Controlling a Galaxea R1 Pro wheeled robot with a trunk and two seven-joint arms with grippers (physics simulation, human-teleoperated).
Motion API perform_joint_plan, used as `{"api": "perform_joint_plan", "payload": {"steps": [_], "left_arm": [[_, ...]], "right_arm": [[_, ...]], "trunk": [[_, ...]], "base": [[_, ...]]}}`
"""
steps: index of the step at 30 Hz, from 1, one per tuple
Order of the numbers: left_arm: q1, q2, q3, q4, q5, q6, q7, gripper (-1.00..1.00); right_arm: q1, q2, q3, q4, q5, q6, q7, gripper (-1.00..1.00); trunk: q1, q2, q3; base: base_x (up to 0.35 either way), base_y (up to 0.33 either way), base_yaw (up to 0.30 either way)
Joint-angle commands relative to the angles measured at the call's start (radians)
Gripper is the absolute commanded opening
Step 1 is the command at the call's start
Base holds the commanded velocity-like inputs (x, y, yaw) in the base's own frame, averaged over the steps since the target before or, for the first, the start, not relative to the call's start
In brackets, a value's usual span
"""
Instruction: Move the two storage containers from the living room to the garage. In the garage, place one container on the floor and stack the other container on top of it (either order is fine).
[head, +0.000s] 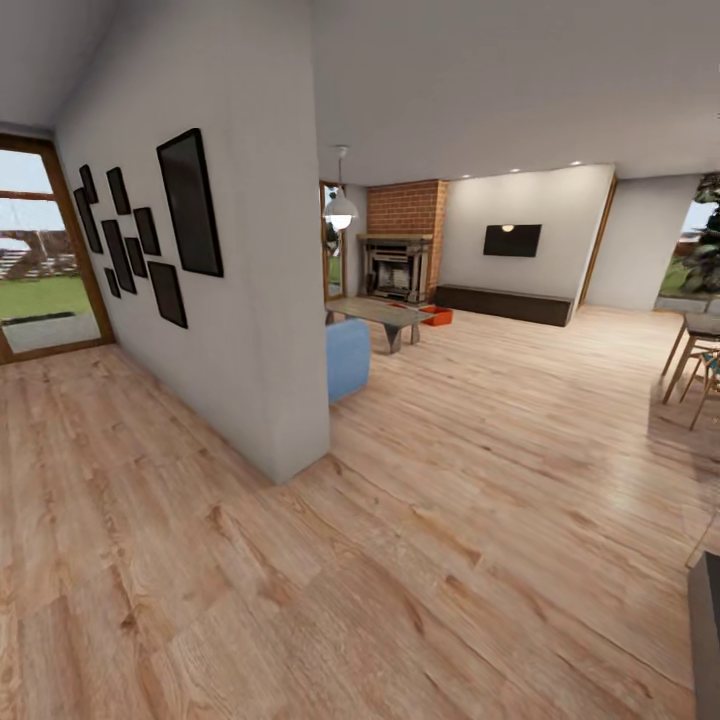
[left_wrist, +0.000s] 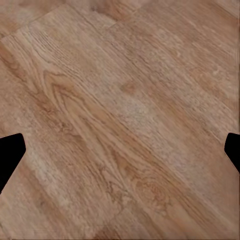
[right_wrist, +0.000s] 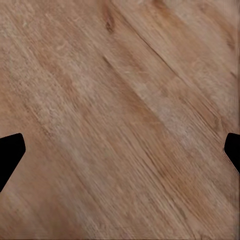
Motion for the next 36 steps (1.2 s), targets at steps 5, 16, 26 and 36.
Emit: {"api": "perform_joint_plan", "payload": {"steps": [5, 16, 26, 36], "left_arm": [[0.0, 0.0, 0.002, 0.001, 0.002, -0.003, -0.001, 1.0], [0.0, 0.0, 0.002, 0.0, 0.002, -0.003, -0.001, 1.0], [0.0, 0.0, 0.002, 0.0, 0.002, -0.003, -0.001, 1.0], [0.0, 0.0, 0.003, 0.0, 0.002, -0.003, -0.001, 1.0]], "right_arm": [[-0.001, -0.001, 0.007, 0.001, 0.005, -0.001, -0.008, 1.0], [0.0, -0.001, 0.007, 0.001, 0.005, -0.001, -0.008, 1.0], [-0.001, -0.001, 0.007, 0.001, 0.005, -0.001, -0.008, 1.0], [0.0, -0.001, 0.008, 0.001, 0.006, -0.001, -0.008, 1.0]], "trunk": [[0.001, 0.0, 0.002], [0.001, 0.0, 0.008], [0.001, 0.0, 0.013], [0.001, 0.0, 0.016]], "base": [[0.331, 0.0, -0.255], [0.331, 0.0, -0.262], [0.331, 0.0, -0.262], [0.331, 0.0, -0.142]]}}
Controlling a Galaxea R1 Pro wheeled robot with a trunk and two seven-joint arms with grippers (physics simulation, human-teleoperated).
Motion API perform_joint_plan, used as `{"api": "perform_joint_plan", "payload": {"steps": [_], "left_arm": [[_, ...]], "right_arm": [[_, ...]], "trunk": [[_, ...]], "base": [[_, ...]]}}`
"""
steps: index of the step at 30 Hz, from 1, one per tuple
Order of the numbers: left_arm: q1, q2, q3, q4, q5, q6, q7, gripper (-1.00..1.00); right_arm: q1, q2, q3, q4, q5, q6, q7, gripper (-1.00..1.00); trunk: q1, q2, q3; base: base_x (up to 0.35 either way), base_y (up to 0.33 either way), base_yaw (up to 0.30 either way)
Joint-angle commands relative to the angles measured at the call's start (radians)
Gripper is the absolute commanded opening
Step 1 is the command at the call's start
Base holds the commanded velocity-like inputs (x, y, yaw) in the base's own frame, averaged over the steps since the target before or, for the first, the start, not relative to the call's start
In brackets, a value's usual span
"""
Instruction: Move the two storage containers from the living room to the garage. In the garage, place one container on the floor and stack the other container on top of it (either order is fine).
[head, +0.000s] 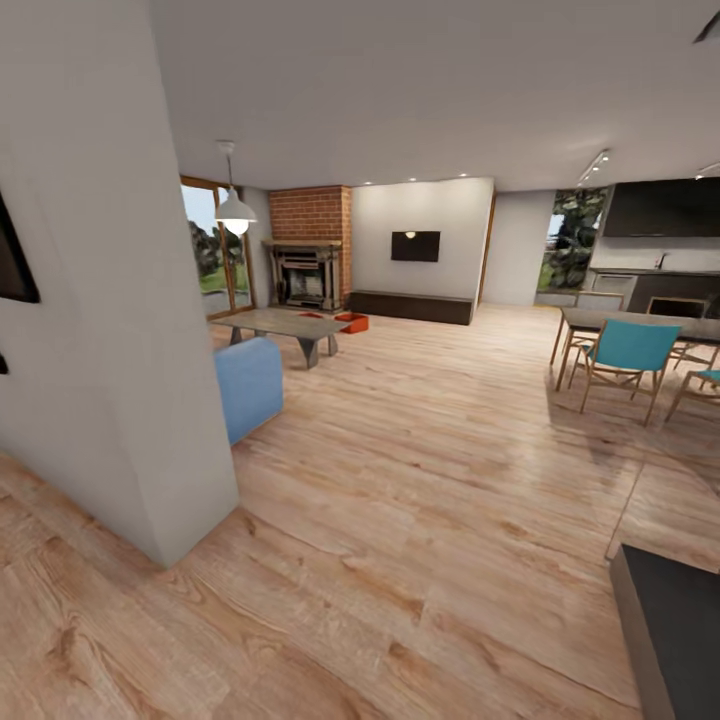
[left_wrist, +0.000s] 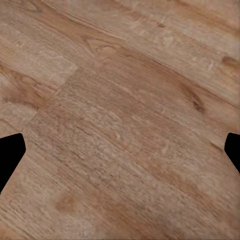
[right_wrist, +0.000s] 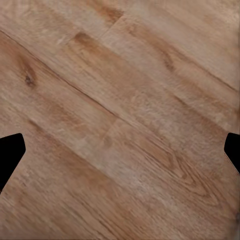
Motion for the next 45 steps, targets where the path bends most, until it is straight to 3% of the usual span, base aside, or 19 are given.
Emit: {"api": "perform_joint_plan", "payload": {"steps": [1, 45], "left_arm": [[-0.001, 0.0, 0.003, 0.001, 0.002, -0.003, -0.001, 1.0], [-0.001, 0.0, 0.002, 0.001, 0.002, -0.003, -0.001, 1.0]], "right_arm": [[-0.001, -0.001, 0.007, 0.001, 0.004, -0.001, -0.008, 1.0], [-0.001, -0.001, 0.009, 0.001, 0.006, -0.003, -0.008, 1.0]], "trunk": [[0.001, 0.0, -0.001], [0.001, 0.0, -0.001]], "base": [[0.331, 0.0, -0.009], [0.331, 0.0, 0.0]]}}
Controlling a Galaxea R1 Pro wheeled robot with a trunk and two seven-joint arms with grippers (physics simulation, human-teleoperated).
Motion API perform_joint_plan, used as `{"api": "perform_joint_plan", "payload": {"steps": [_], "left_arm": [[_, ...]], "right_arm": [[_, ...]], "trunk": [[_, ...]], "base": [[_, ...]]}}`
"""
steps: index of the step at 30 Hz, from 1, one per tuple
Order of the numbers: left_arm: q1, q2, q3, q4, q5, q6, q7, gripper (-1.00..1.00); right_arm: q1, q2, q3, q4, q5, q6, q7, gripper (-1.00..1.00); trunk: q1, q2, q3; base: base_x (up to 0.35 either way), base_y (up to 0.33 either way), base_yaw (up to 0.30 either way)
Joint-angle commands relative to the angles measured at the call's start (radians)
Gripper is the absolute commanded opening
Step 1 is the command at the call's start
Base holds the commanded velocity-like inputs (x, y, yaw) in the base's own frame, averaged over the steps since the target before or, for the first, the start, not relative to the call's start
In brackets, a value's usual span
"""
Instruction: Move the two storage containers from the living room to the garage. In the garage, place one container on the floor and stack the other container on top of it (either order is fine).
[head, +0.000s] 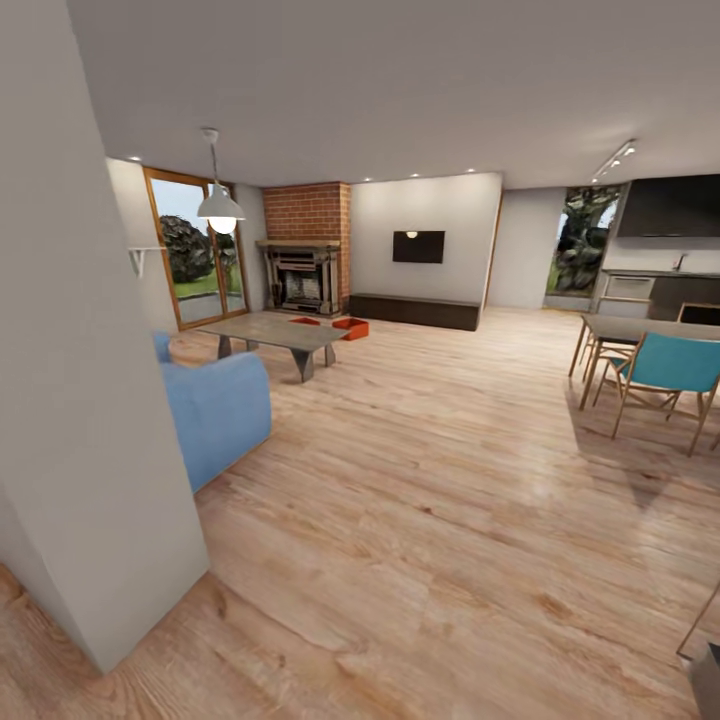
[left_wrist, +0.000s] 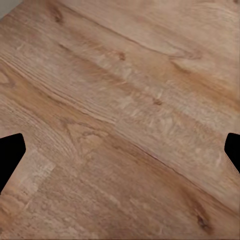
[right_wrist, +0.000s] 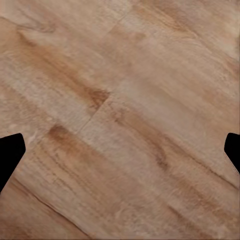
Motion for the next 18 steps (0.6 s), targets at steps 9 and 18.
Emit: {"api": "perform_joint_plan", "payload": {"steps": [9, 18], "left_arm": [[-0.001, 0.0, 0.003, 0.001, 0.002, -0.003, -0.001, 1.0], [-0.001, 0.0, 0.003, 0.001, 0.002, -0.003, -0.001, 1.0]], "right_arm": [[-0.001, -0.001, 0.006, 0.001, 0.003, -0.001, -0.008, 1.0], [0.0, -0.001, 0.005, 0.001, 0.001, 0.0, -0.008, 1.0]], "trunk": [[0.001, 0.0, -0.001], [0.001, 0.0, -0.001]], "base": [[0.331, 0.0, -0.02], [0.331, 0.0, -0.25]]}}
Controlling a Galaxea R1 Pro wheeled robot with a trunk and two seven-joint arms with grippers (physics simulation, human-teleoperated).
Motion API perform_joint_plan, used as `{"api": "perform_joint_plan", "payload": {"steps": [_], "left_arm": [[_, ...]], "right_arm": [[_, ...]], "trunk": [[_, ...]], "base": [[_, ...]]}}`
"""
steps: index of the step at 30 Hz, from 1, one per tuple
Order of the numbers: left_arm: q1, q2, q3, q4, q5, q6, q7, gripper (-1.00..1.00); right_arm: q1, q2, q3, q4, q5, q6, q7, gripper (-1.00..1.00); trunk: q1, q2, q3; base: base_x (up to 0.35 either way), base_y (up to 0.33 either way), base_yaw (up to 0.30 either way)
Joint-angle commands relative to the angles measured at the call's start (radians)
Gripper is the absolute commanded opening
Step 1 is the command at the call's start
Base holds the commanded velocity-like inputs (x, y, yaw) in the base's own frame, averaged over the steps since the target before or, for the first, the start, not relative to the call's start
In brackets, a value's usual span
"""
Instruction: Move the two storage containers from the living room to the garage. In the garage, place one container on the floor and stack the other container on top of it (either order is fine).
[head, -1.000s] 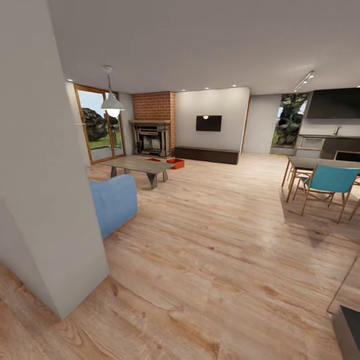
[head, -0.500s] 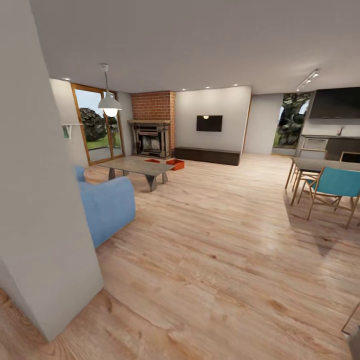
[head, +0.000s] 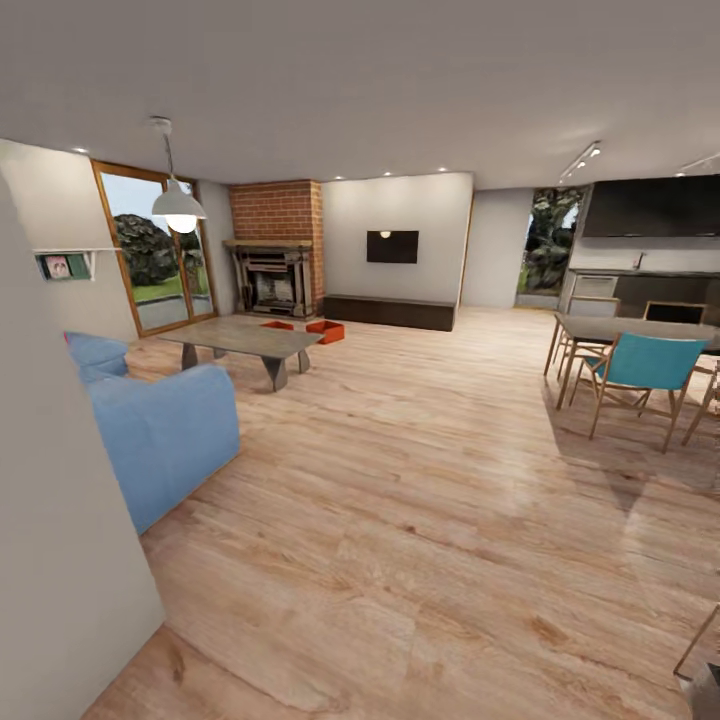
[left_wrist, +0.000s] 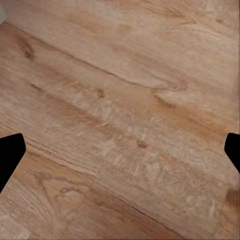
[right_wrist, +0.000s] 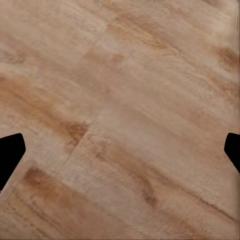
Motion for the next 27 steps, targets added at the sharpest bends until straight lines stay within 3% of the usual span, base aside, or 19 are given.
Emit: {"api": "perform_joint_plan", "payload": {"steps": [1, 9, 27], "left_arm": [[0.0, 0.0, 0.003, 0.001, 0.002, -0.003, -0.001, 1.0], [0.0, 0.0, 0.003, 0.0, 0.002, -0.003, -0.001, 1.0], [0.0, 0.0, 0.004, 0.0, 0.002, -0.003, -0.001, 1.0]], "right_arm": [[-0.001, -0.001, 0.007, 0.001, 0.004, -0.002, -0.008, 1.0], [-0.001, -0.001, 0.006, 0.001, 0.005, -0.002, -0.008, 1.0], [-0.001, -0.001, 0.007, 0.001, 0.006, -0.002, -0.008, 1.0]], "trunk": [[0.001, 0.0, -0.001], [0.001, 0.0, -0.001], [0.001, 0.0, -0.001]], "base": [[0.331, 0.0, -0.273], [0.331, 0.0, -0.227], [0.331, 0.0, -0.011]]}}
